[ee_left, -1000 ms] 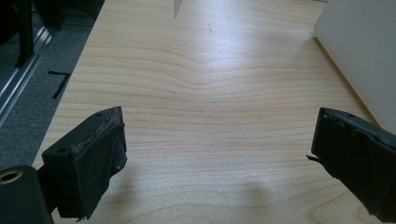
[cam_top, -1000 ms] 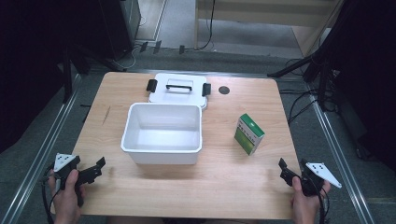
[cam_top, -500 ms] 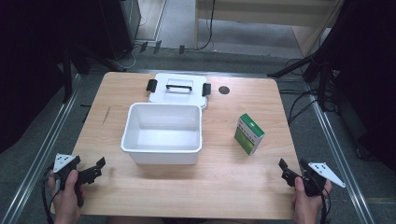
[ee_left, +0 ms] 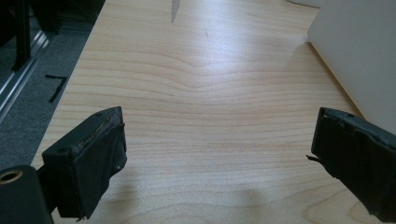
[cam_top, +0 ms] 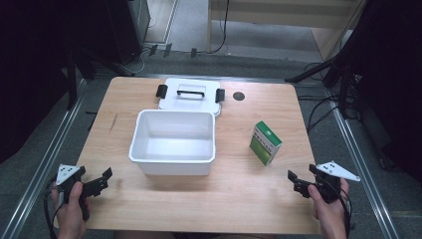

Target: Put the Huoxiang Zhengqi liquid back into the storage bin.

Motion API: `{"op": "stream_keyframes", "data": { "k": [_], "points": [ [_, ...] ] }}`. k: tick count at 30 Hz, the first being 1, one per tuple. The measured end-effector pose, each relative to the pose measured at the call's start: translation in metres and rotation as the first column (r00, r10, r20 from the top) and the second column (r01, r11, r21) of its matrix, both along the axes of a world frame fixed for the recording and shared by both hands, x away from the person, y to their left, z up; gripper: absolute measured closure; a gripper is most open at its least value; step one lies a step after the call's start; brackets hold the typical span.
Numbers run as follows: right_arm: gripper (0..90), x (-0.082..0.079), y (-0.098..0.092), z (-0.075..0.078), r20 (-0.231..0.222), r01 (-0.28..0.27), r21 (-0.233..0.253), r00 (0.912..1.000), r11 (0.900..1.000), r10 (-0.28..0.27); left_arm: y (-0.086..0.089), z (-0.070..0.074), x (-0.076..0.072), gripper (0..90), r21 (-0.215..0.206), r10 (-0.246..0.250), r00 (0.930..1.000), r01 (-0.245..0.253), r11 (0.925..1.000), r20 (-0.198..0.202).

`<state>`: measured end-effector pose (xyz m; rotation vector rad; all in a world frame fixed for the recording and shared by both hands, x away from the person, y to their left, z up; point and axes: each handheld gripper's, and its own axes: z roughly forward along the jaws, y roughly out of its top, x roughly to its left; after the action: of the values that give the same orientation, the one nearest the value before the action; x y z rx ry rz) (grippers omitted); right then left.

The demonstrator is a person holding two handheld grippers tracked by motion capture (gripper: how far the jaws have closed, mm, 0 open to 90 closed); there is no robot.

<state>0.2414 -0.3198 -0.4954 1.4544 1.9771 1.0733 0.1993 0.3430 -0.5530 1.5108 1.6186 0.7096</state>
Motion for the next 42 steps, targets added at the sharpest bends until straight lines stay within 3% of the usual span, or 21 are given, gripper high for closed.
{"op": "stream_keyframes", "data": {
  "k": [4,12,17,23,28,33,38,42],
  "points": [
    [16.6,0.006,0.011,0.010,-0.082,-0.055,-0.080,0.9955,0.995,0.048,0.000,0.000,0.000,3.9,0.000,0.001,1.0000,-0.001,1.0000,0.000],
    [16.6,0.021,0.028,0.032,-0.205,-0.140,-0.174,0.9733,0.975,0.103,-0.001,0.000,0.001,3.9,0.000,0.004,1.0000,-0.004,1.0000,-0.004],
    [16.4,0.032,0.041,0.043,-0.289,-0.201,-0.236,0.9486,0.951,0.129,0.000,0.000,0.001,3.9,-0.002,0.005,1.0000,-0.005,1.0000,-0.004],
    [15.5,0.044,0.056,0.055,-0.373,-0.266,-0.274,0.9151,0.924,0.153,0.000,0.000,0.001,3.9,-0.004,0.004,1.0000,-0.004,1.0000,-0.006],
    [14.8,0.052,0.065,0.071,-0.419,-0.298,-0.289,0.8938,0.910,0.160,0.000,0.000,0.001,3.9,-0.007,-0.001,1.0000,0.001,1.0000,-0.002],
    [15.9,0.061,0.075,0.083,-0.470,-0.326,-0.323,0.8703,0.888,0.149,0.000,0.000,0.001,3.9,-0.013,0.000,1.0000,0.000,0.9999,-0.002],
    [18.8,0.074,0.086,0.090,-0.487,-0.322,-0.336,0.8637,0.885,0.130,0.001,0.000,0.001,3.9,-0.016,-0.001,1.0000,0.001,0.9999,-0.005],
    [22.3,0.082,0.093,0.096,-0.499,-0.333,-0.346,0.8569,0.877,0.129,0.001,0.000,0.001,4.0,-0.019,-0.001,1.0000,0.001,0.9998,-0.008]
  ]
}}
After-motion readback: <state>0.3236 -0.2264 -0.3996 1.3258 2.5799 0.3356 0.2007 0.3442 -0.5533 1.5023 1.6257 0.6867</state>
